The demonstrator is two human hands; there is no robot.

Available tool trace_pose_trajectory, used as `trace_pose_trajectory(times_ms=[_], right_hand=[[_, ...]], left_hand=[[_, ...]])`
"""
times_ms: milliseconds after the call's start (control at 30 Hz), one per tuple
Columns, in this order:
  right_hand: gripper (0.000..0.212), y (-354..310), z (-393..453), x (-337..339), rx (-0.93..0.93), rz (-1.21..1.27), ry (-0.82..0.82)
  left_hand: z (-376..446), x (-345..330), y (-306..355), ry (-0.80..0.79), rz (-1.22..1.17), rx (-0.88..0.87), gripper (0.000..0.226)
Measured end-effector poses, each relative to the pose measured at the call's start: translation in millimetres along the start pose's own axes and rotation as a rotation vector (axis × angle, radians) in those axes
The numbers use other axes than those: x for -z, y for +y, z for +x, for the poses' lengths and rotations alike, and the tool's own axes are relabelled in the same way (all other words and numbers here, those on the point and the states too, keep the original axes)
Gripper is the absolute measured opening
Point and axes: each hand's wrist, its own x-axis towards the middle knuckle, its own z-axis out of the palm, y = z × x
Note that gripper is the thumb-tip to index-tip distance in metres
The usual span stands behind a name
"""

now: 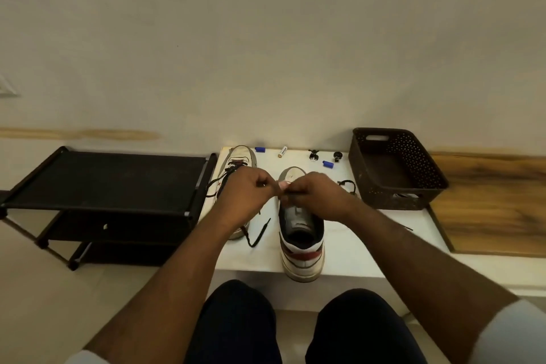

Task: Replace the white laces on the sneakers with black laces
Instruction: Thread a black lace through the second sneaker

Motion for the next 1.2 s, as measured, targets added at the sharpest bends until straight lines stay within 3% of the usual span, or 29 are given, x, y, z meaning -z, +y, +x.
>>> trace_pose_trajectory(times_ms=[100,133,233,267,367,500,600,700,833,933,1000,1067,1133,1167,1200], right_hand=[[0.02,33.7,8.5,22.5,-0.143,0.026,0.306],[0.022,48.5,11.6,33.9,-0.238,-0.048,0.34],[0.042,62.0,13.4,49.0,-0.458,-0.568,-0.014],[0.056,56.7,14.4,45.3,-0.401,-0.614,-0.085],[0.08,16.8,12.9,23.0,-0.109,-0.317,-0.125],[0.028,-5.5,10.6,-4.0,0.046,-0.193,-0.094],[0.022,11.5,17.8,16.8,-0.014,-0.186,0.141],[0.02,44.2,30.2,50.0,-0.248,-0.162,0.372],[0.036,54.4,29.0,52.5,-0.426,-0.301,0.301],[0.073,43.2,10.9,25.0,-0.306,-0.355,0.246],[0.057,29.0,-8.3,-1.7,-0.189,-0.255,0.311],[0.037,14.4,-25.2,-31.7,-0.169,-0.254,0.235],[0.069,8.9,-32.9,-61.5,-0.176,-0.438,0.09],[0.078,7.9,-36.3,-72.8,-0.167,-0.527,0.057],[0.073,7.9,-41.5,-80.4,-0.167,-0.576,0.051]], left_hand=[[-2.9,13.5,-8.3,-0.022,-0.029,0.074,0.022],[-4.1,16.8,-12.0,-0.008,-0.051,0.097,0.022],[-8.9,13.2,-16.8,0.119,-0.196,0.119,0.021],[-9.4,8.8,-16.2,0.138,-0.222,0.121,0.021],[-10.4,-4.4,-13.2,0.113,-0.183,0.092,0.021],[-8.3,-8.7,-11.3,0.071,-0.158,0.08,0.02],[-11.6,-2.7,-16.3,0.009,-0.129,0.106,0.019],[-16.2,5.1,-26.3,0.026,-0.165,0.172,0.022],[-26.2,7.0,-42.1,0.031,-0.173,0.232,0.024],[-27.2,-1.4,-52.7,0.083,-0.344,0.319,0.024],[-25.6,-9.3,-54.0,0.084,-0.482,0.378,0.023],[-24.1,-14.8,-52.0,0.062,-0.608,0.412,0.022],[-23.5,-18.7,-47.2,0.031,-0.709,0.413,0.021],[-24.0,-20.3,-44.5,0.026,-0.751,0.405,0.021],[-24.5,-22.2,-41.5,0.029,-0.786,0.395,0.02]])
